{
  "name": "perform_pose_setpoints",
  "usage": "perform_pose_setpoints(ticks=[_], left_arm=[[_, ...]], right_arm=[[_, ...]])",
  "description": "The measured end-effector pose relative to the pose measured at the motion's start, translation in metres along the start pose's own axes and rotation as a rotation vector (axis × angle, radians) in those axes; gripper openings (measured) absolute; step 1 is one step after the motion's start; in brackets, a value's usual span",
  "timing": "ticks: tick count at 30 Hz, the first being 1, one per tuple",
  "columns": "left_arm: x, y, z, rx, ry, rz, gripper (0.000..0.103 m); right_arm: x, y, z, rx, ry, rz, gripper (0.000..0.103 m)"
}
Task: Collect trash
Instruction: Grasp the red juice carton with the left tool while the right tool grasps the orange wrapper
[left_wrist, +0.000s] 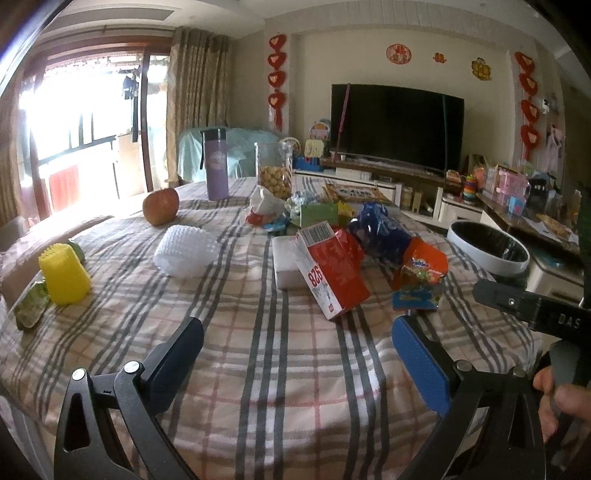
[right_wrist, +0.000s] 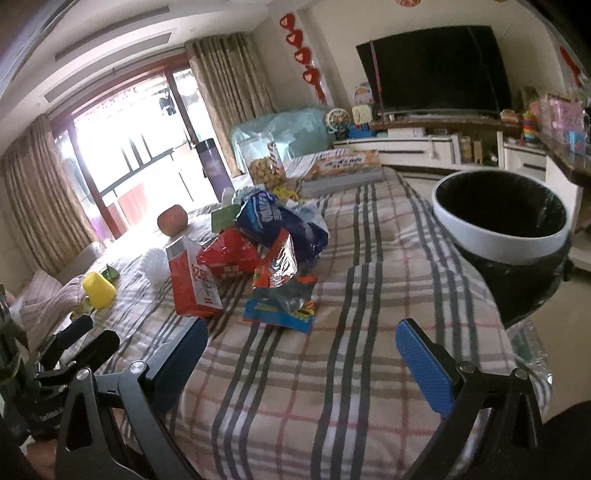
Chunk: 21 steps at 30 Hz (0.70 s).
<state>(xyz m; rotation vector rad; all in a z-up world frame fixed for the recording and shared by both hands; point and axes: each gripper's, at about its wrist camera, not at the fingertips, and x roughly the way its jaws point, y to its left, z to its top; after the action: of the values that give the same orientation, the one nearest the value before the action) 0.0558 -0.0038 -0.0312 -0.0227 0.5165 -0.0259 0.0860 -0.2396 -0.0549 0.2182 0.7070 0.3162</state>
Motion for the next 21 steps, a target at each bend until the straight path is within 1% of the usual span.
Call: perform_pose_setpoints(ticks=[3,10,15,18,20,21], left_arm=[[0.013,0.002,0.004,-0.004,0.013,-0.005,0.102],[0.039,0.001,0.014,-0.005,0.036,-0.011,0.102],[0.058,-0.005,0.018,-0.005,0.072,-0.016,0.102],[0.069,-0.009,0.021,-0.004,0.097,-0.017,0.102],[0.077,-0.012,0.026,-0.005,0.110,-0.016,0.102],[0.081,-0.013,0.028,-0.005,0.115,-0.013,0.102]], right_arm=[[0.013,-0.002,0.005,-0.002,0.018,0.006,0.098],[0.045,-0.011,0.015,-0.003,0.079,0.031,0.086],[0.063,-0.013,0.019,-0.001,0.120,0.061,0.085],[0.073,-0.021,0.021,0.028,0.155,0.073,0.085],[0.073,-0.023,0.025,0.030,0.158,0.075,0.082],[0.074,-0.024,0.026,0.028,0.159,0.074,0.075]])
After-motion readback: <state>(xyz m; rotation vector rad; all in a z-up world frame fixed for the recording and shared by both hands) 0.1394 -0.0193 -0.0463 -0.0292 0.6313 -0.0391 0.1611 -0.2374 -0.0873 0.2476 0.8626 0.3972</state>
